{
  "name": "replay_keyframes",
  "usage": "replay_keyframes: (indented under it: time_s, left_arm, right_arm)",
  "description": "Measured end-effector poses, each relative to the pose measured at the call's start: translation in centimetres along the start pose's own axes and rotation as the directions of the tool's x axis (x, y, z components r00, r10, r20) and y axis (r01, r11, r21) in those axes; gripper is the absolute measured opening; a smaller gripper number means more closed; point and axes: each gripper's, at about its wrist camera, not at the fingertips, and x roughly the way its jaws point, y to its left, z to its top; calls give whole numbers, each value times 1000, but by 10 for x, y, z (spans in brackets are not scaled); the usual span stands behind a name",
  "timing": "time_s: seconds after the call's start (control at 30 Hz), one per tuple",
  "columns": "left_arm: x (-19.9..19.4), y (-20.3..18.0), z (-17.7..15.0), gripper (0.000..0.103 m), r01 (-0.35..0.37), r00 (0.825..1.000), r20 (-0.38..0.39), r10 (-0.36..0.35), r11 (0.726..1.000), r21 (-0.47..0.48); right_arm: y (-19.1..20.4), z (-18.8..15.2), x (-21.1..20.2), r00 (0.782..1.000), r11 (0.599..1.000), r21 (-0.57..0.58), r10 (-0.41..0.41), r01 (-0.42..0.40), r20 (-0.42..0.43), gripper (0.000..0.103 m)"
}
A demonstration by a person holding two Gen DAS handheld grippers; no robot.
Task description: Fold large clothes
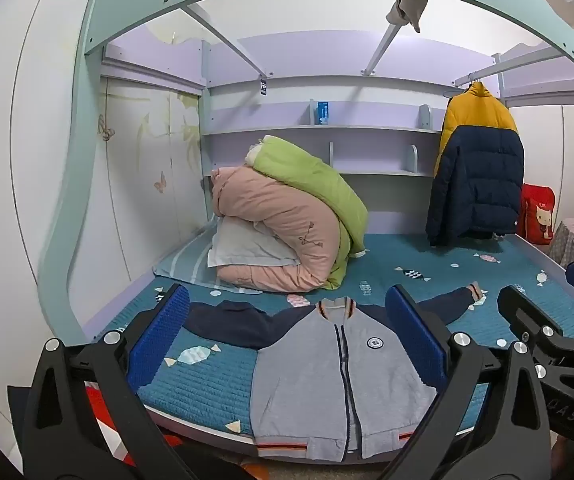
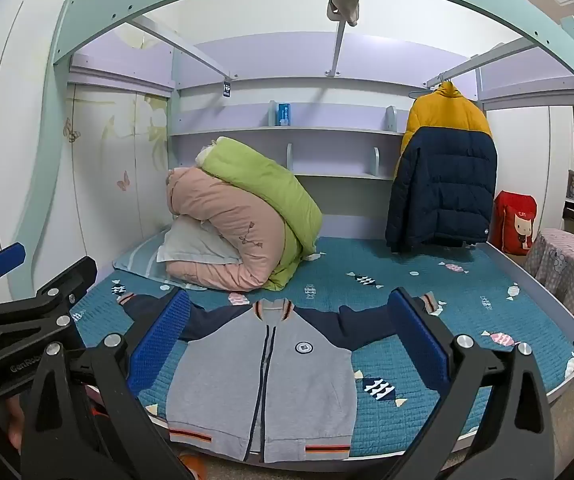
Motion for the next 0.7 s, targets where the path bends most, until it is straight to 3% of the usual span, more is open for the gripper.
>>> replay_keyframes:
  time_s: [0.7]
  left_arm:
    - [-1, 0, 0, 98, 1, 1000, 3, -1, 1000, -7]
  right_arm:
    - [-5, 2, 2, 1000, 1000, 3, -7, 7, -2, 96]
